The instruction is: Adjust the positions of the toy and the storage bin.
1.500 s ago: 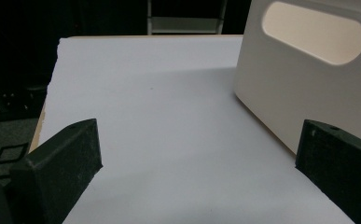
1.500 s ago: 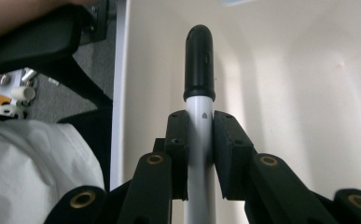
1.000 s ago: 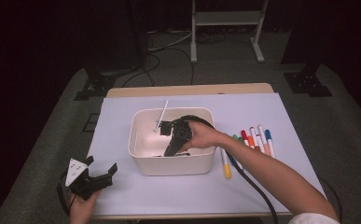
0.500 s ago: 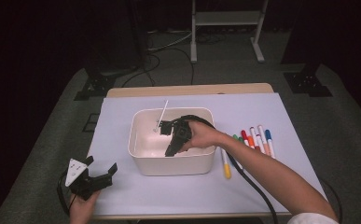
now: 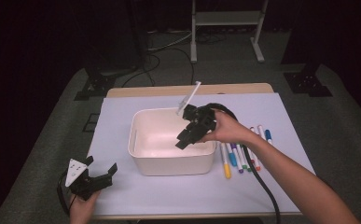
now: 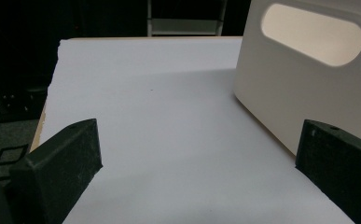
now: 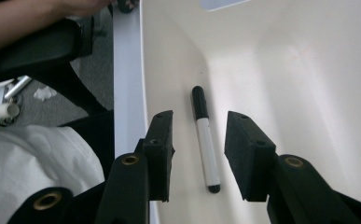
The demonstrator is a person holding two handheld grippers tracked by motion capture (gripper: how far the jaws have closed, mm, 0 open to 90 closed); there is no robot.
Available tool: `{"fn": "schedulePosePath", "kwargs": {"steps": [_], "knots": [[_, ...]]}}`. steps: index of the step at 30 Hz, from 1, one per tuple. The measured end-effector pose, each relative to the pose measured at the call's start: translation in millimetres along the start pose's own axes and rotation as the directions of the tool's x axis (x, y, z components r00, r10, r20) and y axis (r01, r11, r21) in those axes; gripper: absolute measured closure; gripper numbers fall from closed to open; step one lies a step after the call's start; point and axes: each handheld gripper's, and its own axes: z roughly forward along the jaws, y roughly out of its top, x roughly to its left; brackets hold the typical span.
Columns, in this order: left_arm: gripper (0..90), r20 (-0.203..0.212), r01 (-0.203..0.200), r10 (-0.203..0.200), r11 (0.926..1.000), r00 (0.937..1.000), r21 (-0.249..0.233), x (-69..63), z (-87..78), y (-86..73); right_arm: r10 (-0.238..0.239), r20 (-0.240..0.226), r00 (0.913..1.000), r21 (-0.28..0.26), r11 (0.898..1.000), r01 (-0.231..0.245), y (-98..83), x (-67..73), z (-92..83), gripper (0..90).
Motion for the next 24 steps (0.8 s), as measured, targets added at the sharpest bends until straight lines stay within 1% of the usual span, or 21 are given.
{"fn": "schedulePosePath", "kwargs": {"steps": [2,3,4,5,6,7,9,10,11,12,13,14,15,17,18,20,24], "knots": [[0.0,0.0,-0.003,0.003,1.0,1.0,-0.001,-0.3,0.0,-0.1,0.009,0.02,0.9998,-0.033,0.999,-0.008,-10.2,2.1,-13.4,59.5],[0.0,-0.001,-0.004,0.004,1.0,1.0,-0.003,-0.6,0.0,-0.2,0.022,0.04,0.9989,-0.064,0.998,-0.019,-22.0,3.7,-26.1,58.9],[0.0,-0.002,-0.006,0.006,1.0,1.0,-0.002,-0.8,-0.2,-0.1,0.022,0.04,0.9989,-0.064,0.998,-0.019,-22.0,3.7,-26.1,58.9],[0.0,-0.002,-0.008,0.008,1.0,1.0,-0.003,-0.8,-0.2,-0.1,0.031,0.052,0.9981,-0.075,0.997,-0.027,-28.2,4.6,-32.5,58.4],[0.0,-0.003,-0.008,0.008,1.0,1.0,-0.003,-0.8,-0.3,-0.2,0.052,0.071,0.9961,-0.106,0.993,-0.044,-41.7,5.8,-45.5,57.7],[0.0,-0.003,-0.007,0.007,1.0,1.0,-0.001,-0.8,-0.4,-0.1,0.052,0.071,0.9961,-0.106,0.993,-0.044,-41.7,5.8,-45.5,57.7],[0.0,-0.003,-0.004,0.004,1.0,1.0,0.0,-0.7,-0.3,-0.1,0.072,0.095,0.9929,-0.135,0.989,-0.058,-56.4,6.2,-58.9,57.0],[0.0,-0.004,-0.004,0.004,1.0,1.0,0.0,-0.6,-0.3,-0.1,0.097,0.117,0.9883,-0.17,0.983,-0.077,-72.0,6.2,-71.8,56.7],[0.0,-0.003,-0.001,0.001,1.0,1.0,0.001,-0.8,-0.2,-0.1,0.097,0.117,0.9883,-0.17,0.983,-0.077,-72.0,6.2,-71.8,56.7],[0.0,-0.004,-0.003,0.003,1.0,1.0,0.0,-0.8,-0.2,-0.1,0.115,0.127,0.9853,-0.184,0.979,-0.09,-80.2,5.9,-77.3,56.3],[0.0,-0.004,-0.003,0.003,1.0,1.0,0.001,-1.0,-0.2,-0.1,0.133,0.141,0.981,-0.195,0.975,-0.104,-88.5,5.7,-82.5,56.0],[0.0,-0.005,-0.004,0.004,1.0,1.0,0.001,-1.1,-0.2,-0.1,0.175,0.157,0.9721,-0.219,0.966,-0.138,-105.8,4.9,-91.3,55.7],[0.0,-0.005,-0.006,0.006,1.0,1.0,0.001,-1.1,-0.2,-0.1,0.175,0.157,0.9721,-0.219,0.966,-0.138,-105.8,4.9,-91.3,55.7],[0.0,-0.006,-0.007,0.007,1.0,1.0,0.001,-1.2,-0.1,-0.1,0.204,0.172,0.9637,-0.239,0.958,-0.16,-124.3,1.9,-97.5,55.7],[0.0,-0.008,-0.009,0.009,1.0,0.9999,0.001,-1.3,-0.1,-0.1,0.224,0.179,0.958,-0.249,0.952,-0.176,-133.5,0.2,-99.3,55.5],[0.0,-0.01,-0.008,0.008,1.0,0.9999,-0.002,-1.7,-0.1,-0.2,0.255,0.193,0.9475,-0.26,0.944,-0.201,-152.4,-3.4,-101.4,55.3],[0.0,-0.012,-0.01,0.01,1.0,0.9999,0.0,-1.8,0.0,-0.2,0.326,0.209,0.9217,-0.282,0.923,-0.263,-189.0,-11.5,-98.5,54.7]]}}
